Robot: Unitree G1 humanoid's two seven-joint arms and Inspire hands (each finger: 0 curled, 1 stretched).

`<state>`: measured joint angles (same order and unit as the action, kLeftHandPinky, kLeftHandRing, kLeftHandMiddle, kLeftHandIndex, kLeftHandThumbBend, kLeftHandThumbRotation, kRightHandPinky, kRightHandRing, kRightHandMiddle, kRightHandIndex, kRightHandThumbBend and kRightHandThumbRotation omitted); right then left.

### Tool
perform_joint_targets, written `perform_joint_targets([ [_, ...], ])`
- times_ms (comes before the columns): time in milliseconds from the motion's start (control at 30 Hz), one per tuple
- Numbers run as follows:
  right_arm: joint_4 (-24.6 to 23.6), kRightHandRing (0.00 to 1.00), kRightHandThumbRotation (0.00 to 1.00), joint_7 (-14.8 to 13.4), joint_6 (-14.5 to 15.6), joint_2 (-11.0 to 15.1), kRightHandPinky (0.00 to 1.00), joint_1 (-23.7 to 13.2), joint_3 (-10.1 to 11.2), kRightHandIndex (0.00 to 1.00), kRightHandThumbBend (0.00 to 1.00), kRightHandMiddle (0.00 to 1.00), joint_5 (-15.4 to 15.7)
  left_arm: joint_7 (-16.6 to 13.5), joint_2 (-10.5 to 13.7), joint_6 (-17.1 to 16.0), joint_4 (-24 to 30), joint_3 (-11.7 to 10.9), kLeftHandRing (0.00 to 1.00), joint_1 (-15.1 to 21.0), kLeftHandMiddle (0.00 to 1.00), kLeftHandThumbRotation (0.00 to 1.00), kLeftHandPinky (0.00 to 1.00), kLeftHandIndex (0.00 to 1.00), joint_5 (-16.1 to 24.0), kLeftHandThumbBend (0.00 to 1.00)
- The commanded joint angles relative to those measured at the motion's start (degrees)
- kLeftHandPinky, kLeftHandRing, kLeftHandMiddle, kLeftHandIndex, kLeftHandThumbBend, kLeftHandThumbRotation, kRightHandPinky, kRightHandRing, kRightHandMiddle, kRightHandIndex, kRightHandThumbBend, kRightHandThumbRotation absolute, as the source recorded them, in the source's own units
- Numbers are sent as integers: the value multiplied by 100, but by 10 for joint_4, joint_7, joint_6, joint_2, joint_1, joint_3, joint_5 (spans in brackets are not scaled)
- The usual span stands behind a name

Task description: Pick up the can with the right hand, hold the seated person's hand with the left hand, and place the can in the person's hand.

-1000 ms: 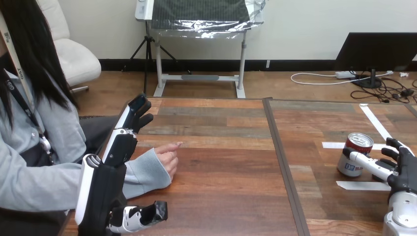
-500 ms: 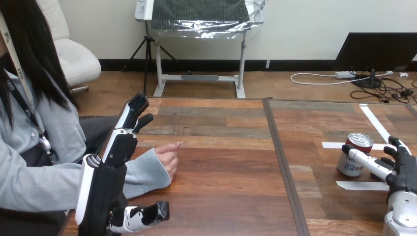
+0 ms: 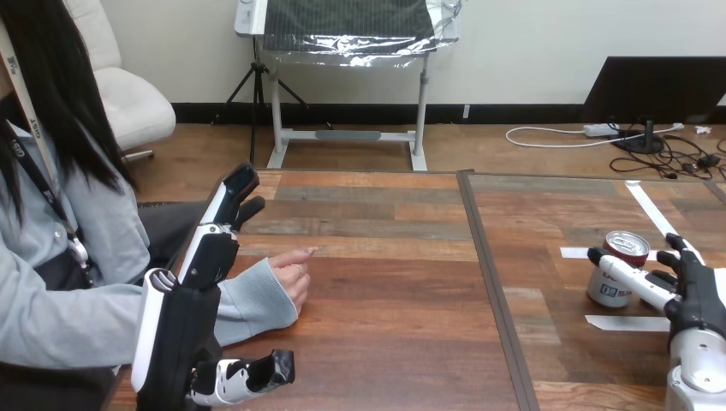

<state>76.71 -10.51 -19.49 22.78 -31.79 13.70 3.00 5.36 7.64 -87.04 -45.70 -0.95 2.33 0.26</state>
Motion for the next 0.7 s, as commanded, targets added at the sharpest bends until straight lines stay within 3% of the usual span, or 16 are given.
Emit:
perform_joint_targets([
  [0, -11, 81, 31, 2, -10, 2, 68, -55, -14, 93, 100, 90, 13, -2, -4, -1, 8, -2, 95, 25, 96, 75, 88, 93, -4, 100],
  [233, -10, 85, 31, 8, -15, 0, 74, -61, -13, 93, 100, 90, 14, -1, -4, -12, 0, -5, 94, 31, 95, 76, 88, 92, 0, 100],
  [333, -9, 86, 32, 7, -11, -1, 76, -66, -13, 93, 100, 90, 16, 0, -4, -6, 5, -14, 94, 27, 96, 77, 90, 93, 12, 100],
  [467, -9, 88, 32, 16, -13, -3, 78, -70, -9, 93, 100, 91, 12, -3, -7, -3, 7, -10, 94, 25, 95, 76, 91, 92, 4, 100],
  [667, -7, 83, 34, 1, 0, -2, 70, -78, -22, 92, 100, 89, 28, -5, -11, -4, 12, -23, 93, 21, 94, 77, 89, 91, 16, 100],
])
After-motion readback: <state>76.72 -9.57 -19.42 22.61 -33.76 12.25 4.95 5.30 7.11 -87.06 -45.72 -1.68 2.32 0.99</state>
